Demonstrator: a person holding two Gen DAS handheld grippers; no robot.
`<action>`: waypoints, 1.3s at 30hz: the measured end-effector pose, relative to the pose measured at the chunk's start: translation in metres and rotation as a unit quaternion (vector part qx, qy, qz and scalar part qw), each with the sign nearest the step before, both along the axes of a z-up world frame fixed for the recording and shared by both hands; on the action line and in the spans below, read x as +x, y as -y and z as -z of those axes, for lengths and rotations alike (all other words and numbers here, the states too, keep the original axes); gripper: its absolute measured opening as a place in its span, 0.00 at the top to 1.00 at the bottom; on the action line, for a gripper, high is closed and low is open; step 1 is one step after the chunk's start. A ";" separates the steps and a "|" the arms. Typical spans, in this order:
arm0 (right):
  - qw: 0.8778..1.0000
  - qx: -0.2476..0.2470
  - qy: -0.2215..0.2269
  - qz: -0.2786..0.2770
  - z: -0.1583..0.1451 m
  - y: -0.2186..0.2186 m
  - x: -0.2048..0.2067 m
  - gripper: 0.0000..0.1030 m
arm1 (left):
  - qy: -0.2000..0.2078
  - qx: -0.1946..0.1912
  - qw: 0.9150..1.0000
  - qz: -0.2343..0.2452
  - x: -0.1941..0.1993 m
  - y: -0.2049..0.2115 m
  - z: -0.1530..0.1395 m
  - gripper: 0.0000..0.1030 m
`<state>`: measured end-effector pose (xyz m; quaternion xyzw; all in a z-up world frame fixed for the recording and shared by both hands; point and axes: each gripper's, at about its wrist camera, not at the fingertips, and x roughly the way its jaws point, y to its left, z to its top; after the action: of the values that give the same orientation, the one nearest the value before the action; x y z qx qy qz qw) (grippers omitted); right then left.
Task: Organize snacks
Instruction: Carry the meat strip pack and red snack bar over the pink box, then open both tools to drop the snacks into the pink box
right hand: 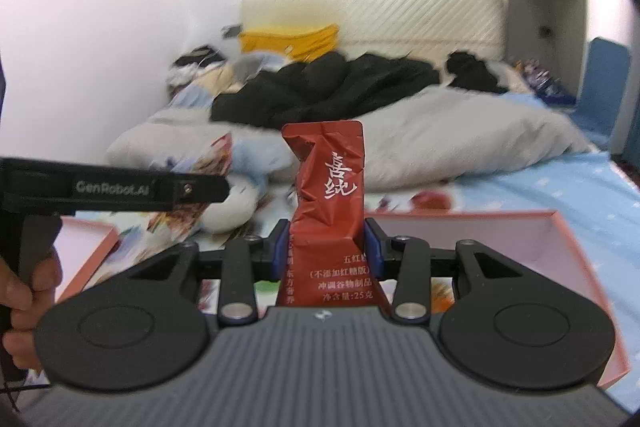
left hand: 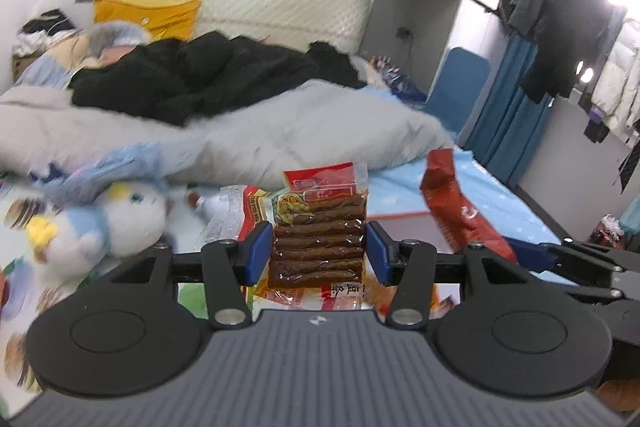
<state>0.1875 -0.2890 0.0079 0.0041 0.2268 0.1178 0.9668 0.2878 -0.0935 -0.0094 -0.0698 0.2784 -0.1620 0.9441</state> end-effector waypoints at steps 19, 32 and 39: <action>0.987 -0.009 -0.134 0.092 0.082 0.106 0.077 0.59 | -0.178 0.075 0.976 0.099 0.126 0.133 0.099 0.45; 0.975 0.022 -0.187 0.120 0.121 0.129 0.080 0.42 | -0.188 0.087 0.973 0.099 0.135 0.153 0.107 0.25; 0.985 0.033 -0.123 0.118 0.076 0.124 0.060 0.38 | -0.140 0.059 0.984 0.096 0.116 0.131 0.065 0.25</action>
<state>0.2471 -0.4132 -0.0678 0.0769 0.3384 0.0087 0.9378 0.4043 -0.2244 -0.0740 -0.0086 0.4225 -0.2237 0.8783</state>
